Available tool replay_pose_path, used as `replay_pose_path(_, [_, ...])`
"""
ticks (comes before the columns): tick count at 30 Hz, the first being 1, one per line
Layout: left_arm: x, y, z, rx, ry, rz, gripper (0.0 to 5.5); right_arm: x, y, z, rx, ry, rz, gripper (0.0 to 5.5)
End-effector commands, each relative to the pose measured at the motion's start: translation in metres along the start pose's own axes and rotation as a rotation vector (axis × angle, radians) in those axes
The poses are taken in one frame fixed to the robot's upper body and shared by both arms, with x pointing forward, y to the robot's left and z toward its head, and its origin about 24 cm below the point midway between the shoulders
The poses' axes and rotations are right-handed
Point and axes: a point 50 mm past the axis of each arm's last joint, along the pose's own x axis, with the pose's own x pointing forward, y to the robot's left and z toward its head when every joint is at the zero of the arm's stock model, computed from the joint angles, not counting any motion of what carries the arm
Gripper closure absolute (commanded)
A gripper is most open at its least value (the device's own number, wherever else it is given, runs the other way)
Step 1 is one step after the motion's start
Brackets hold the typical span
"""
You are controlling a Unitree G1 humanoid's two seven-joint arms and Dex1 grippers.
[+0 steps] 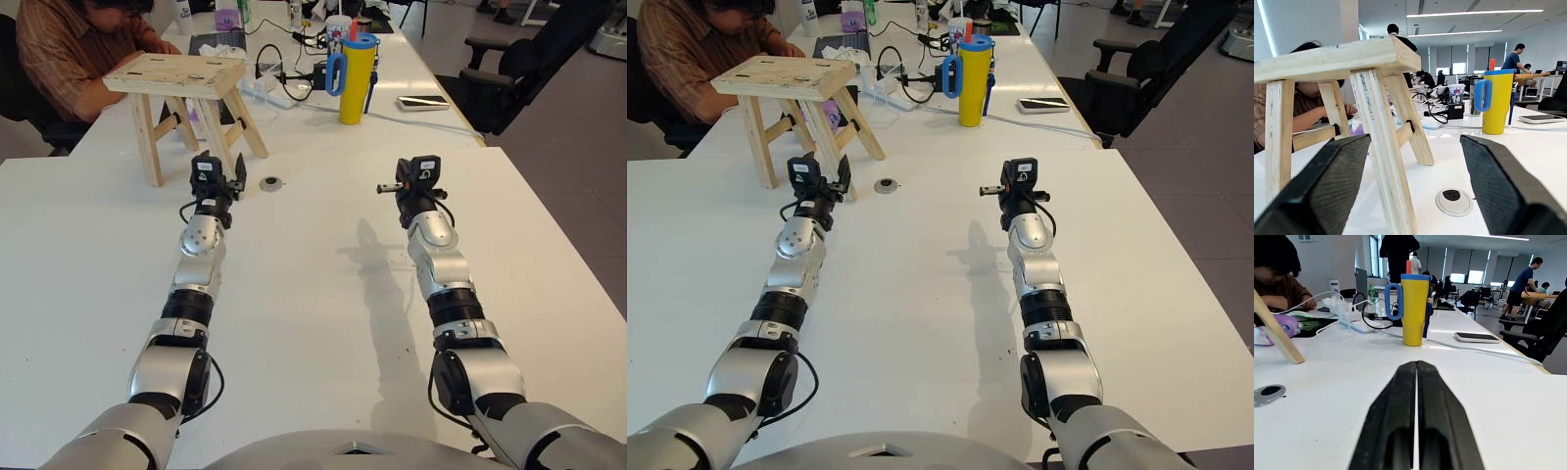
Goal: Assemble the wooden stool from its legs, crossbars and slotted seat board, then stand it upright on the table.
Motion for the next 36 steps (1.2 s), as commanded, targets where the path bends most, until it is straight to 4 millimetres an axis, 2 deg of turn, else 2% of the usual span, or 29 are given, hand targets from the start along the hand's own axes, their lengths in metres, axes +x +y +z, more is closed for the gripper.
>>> replay_pose_path(1, [0.011,-0.020,0.016,-0.033,-0.049,-0.059,2.10,0.010,0.007,0.010,0.064,-0.021,0.028,5.50])
replay_pose_path(4, [0.017,-0.024,0.033,0.000,-0.131,-0.074,2.10,0.012,0.009,0.019,0.105,-0.073,0.047,5.50])
replay_pose_path(7, [0.018,-0.021,0.031,0.027,-0.151,0.024,2.10,0.012,0.011,0.018,0.128,-0.076,0.067,5.50])
replay_pose_path(12, [0.018,-0.033,0.035,0.010,-0.204,0.023,2.10,0.016,0.012,0.020,0.137,-0.082,0.093,5.50])
replay_pose_path(15, [0.019,-0.030,0.039,0.019,-0.226,0.045,2.10,0.017,0.013,0.021,0.139,-0.089,0.093,5.50])
replay_pose_path(24, [0.019,-0.030,0.027,0.021,-0.170,0.025,2.10,0.018,0.015,0.024,0.129,-0.108,0.119,5.50])
replay_pose_path(30, [0.007,-0.033,0.006,-0.009,-0.094,0.016,2.10,0.015,0.027,0.017,0.122,-0.099,0.161,5.50])
replay_pose_path(36, [0.003,-0.024,0.005,-0.022,-0.093,0.048,2.10,0.015,0.045,0.016,0.123,-0.094,0.227,5.50])
